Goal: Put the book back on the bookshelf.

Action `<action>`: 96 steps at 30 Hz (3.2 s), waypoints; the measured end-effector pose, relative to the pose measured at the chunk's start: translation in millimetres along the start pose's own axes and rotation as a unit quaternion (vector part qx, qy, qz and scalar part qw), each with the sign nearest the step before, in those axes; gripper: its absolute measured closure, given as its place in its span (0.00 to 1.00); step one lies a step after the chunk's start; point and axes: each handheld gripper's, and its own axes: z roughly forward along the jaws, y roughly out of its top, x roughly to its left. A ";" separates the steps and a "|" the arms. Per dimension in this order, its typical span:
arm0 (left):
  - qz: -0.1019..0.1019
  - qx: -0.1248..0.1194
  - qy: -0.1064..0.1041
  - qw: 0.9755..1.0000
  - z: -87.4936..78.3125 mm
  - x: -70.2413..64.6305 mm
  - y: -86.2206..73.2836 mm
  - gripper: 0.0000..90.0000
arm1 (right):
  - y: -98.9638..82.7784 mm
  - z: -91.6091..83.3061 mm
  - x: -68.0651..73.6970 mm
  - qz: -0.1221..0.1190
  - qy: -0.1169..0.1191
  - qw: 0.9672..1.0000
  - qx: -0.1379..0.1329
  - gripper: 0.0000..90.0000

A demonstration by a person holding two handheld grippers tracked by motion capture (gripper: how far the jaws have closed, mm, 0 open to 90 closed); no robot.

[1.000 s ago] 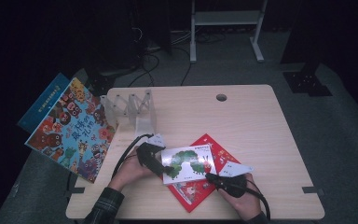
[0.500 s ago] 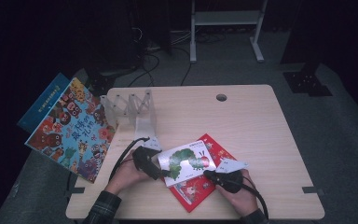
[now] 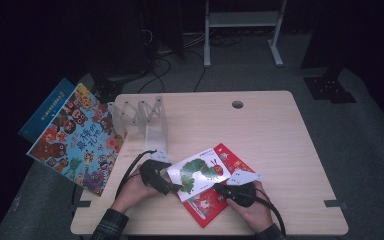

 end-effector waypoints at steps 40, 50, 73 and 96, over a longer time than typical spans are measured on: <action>-0.034 -0.006 -0.053 0.998 13.5 13.7 2.3 0.00 | 9.2 28.4 38.9 -0.034 0.033 0.999 0.008 0.98; -0.041 -0.005 -0.046 0.998 13.8 12.3 4.9 0.00 | 8.6 28.7 38.9 -0.033 0.029 0.999 0.006 0.99; -0.030 -0.060 -0.051 0.996 -14.0 5.4 20.0 0.00 | 11.1 31.1 38.2 -0.032 0.031 0.999 0.007 0.99; 0.014 -0.139 -0.112 0.984 -43.7 -13.5 33.0 0.27 | 16.9 39.2 40.7 -0.032 0.024 0.999 0.008 0.99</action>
